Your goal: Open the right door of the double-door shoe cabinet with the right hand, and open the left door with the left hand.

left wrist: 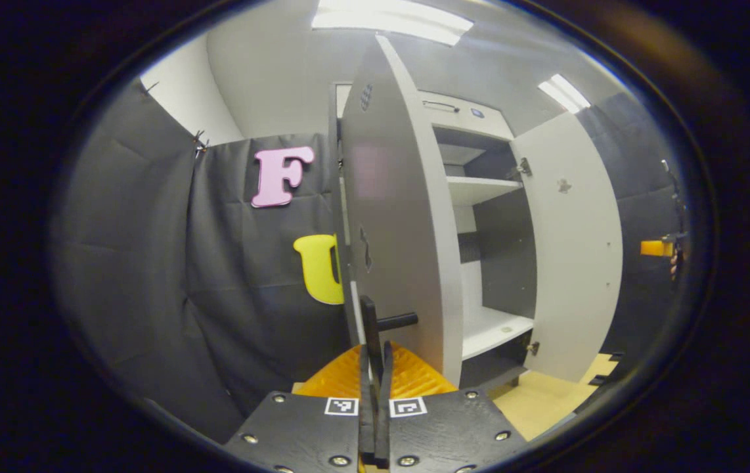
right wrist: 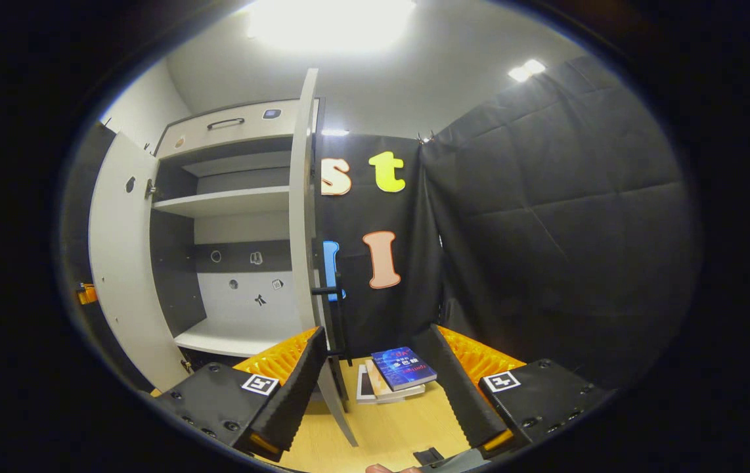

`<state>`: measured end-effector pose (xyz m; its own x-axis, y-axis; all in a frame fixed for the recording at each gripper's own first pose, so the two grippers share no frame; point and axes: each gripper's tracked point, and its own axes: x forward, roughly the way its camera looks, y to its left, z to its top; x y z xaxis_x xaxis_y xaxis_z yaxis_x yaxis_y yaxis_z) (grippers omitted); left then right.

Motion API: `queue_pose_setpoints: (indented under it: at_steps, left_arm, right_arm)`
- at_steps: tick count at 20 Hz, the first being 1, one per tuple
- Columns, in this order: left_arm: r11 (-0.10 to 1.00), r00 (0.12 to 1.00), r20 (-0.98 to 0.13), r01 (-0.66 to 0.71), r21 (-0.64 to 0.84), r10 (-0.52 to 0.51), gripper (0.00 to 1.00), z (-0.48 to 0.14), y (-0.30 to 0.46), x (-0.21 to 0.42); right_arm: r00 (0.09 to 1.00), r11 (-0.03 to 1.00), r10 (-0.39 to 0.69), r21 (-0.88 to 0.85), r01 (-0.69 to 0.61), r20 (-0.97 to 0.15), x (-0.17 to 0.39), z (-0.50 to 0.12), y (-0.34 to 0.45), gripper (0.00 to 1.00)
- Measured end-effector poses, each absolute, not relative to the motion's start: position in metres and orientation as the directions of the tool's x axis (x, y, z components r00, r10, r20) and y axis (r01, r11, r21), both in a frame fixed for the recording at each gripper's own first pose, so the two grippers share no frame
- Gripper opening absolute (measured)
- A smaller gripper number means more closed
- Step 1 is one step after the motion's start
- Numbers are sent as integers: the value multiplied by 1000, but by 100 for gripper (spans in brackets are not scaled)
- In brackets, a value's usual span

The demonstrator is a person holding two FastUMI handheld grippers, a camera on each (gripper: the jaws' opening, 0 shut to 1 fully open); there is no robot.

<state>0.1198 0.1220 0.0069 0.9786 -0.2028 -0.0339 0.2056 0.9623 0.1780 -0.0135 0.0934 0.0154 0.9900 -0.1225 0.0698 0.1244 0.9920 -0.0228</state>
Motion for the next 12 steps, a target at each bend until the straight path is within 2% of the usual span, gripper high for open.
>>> queue_pose_setpoints:
  at_steps: [1,2,3,7,12]
  left_arm:
    - [966,979,-63,201,163,-193,2,-3,135,124]
    - [958,962,-88,267,102,-259,2,-8,126,115]
    - [961,962,-80,267,72,-262,2,-7,119,124]
    - [964,979,-73,200,175,-190,1,-3,124,122]
    - [981,991,-24,136,141,-134,2,17,126,93]
  right_arm:
    - [990,993,-115,-17,116,76,-14,16,95,97]
    - [991,994,-109,-11,110,75,-13,15,97,97]
    - [992,995,-103,-2,104,69,-12,12,97,97]
    - [995,996,-90,29,89,38,-12,0,99,97]
    - [997,997,-70,39,70,22,-15,-7,100,97]
